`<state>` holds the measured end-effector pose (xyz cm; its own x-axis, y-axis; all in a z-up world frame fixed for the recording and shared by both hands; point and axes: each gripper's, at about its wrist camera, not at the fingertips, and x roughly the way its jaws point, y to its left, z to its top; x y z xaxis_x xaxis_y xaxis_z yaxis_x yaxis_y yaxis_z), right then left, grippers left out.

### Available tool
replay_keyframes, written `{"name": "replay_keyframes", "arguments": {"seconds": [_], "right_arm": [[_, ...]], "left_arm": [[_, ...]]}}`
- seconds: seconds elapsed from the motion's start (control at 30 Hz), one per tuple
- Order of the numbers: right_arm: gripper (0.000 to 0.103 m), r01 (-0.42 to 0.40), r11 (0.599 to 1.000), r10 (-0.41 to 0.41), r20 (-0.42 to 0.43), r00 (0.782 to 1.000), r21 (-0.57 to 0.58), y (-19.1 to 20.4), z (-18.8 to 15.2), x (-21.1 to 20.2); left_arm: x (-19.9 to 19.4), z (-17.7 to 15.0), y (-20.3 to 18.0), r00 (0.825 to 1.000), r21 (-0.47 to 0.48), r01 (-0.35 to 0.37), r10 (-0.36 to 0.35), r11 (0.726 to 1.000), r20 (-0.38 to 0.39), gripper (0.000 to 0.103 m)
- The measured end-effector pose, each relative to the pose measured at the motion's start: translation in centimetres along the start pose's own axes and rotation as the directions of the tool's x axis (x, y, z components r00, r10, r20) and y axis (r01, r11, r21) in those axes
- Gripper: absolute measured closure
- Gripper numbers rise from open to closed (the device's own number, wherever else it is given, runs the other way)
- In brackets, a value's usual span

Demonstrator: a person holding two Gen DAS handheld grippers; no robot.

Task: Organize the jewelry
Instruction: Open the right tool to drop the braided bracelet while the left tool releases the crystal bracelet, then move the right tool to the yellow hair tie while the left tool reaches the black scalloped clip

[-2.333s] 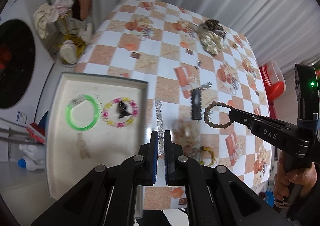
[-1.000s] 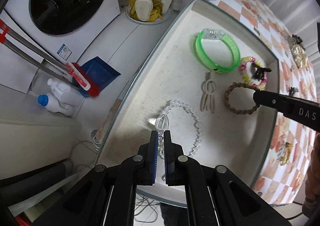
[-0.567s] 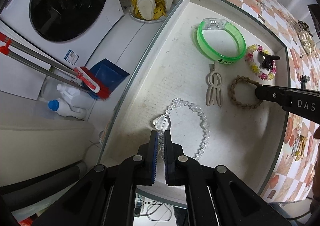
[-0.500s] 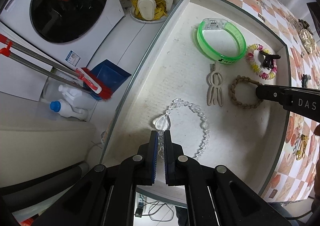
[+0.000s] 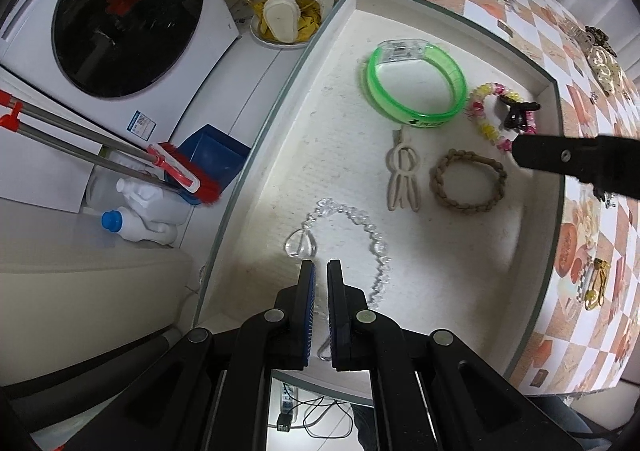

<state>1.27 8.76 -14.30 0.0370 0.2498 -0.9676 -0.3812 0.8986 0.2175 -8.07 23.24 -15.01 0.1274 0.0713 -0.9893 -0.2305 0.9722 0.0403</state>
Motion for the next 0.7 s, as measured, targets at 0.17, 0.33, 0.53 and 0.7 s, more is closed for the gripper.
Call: {"name": "replay_keyframes", "arguments": {"seconds": [0.17, 0.33, 0.53, 0.7], "right_arm": [[0.05, -0.017, 1.0, 0.016, 0.026, 1.0, 0.021, -0.9, -0.2, -2.0], [0.046, -0.028, 0.998, 0.025, 0.054, 0.998, 0.049, -1.9, -1.0, -4.0], [0.036, -0.041, 0.995, 0.035, 0.069, 0.997, 0.094, -3.4, -1.8, -4.9], [0.02, -0.04, 0.989, 0.029, 0.076, 0.997, 0.144, -5.4, -3.4, -5.7]], "left_arm": [[-0.7, 0.2, -0.5, 1.0, -0.002, -0.026, 0.026, 1.0, 0.007, 0.0], [-1.8, 0.8, -1.6, 0.998, 0.037, -0.046, 0.044, 0.998, 0.052, 0.0], [-2.7, 1.7, -3.2, 0.995, 0.086, -0.06, 0.053, 0.994, 0.081, 0.0], [-3.7, 2.9, -5.1, 0.994, 0.144, -0.053, 0.039, 0.988, 0.098, 0.0]]}}
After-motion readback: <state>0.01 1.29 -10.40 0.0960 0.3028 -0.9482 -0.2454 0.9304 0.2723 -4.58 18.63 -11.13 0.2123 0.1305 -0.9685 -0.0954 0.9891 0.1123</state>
